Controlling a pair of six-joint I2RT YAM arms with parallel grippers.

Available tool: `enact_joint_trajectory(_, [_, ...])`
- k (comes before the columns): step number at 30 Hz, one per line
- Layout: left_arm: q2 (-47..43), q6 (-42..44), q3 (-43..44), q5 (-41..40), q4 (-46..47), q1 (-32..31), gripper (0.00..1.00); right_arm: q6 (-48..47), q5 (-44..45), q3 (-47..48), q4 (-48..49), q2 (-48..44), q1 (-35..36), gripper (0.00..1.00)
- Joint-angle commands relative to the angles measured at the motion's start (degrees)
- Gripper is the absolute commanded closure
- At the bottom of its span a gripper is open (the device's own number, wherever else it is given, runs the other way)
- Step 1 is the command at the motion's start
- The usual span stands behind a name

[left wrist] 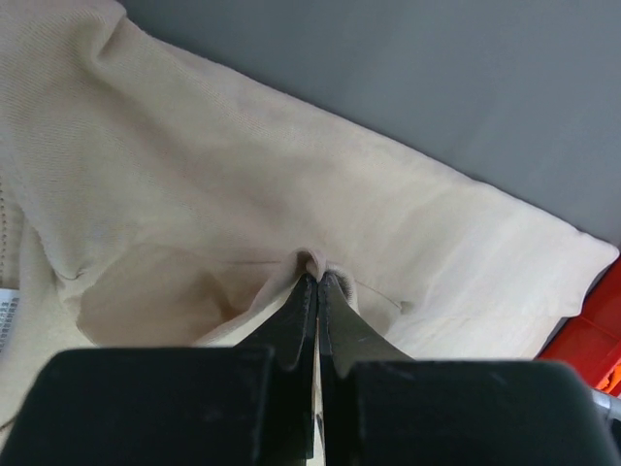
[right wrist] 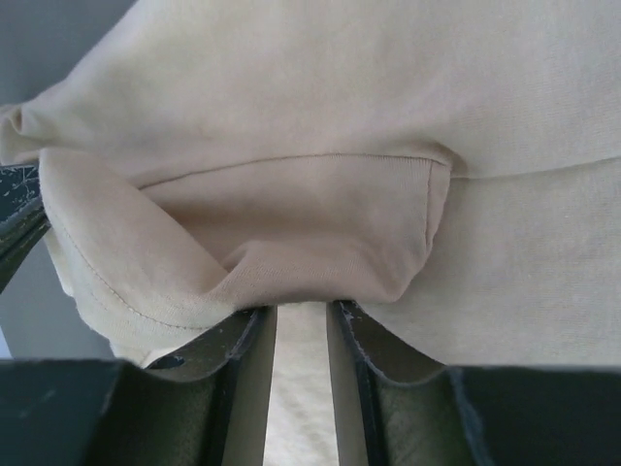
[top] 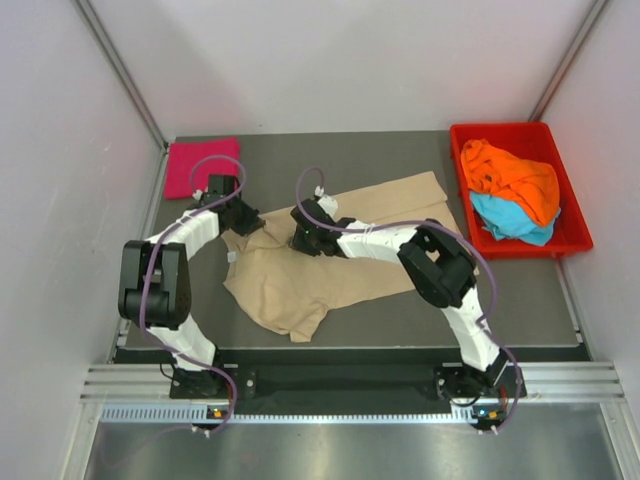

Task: Fold and stack the t-shirts
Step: Fold the tshirt

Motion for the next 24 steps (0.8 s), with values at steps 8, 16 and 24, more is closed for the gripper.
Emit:
enact_joint_trajectory(8, [-0.86, 1.49, 2.22, 1.54, 0.18, 0.36, 1.0, -3.85, 3.91, 2.92, -3.42, -2.08, 0.83, 1.0])
enact_joint_trajectory(16, [-6.65, 3.25, -1.98, 3.21, -4.83, -0.69, 1.0, -12.03, 2.25, -1.48, -6.58, -10.8, 0.3, 1.0])
enact_joint_trajectory(24, [-15.53, 3.24, -8.85, 1.72, -9.22, -4.91, 1.0, -16.52, -1.27, -7.28, -8.26, -13.7, -0.14, 1.0])
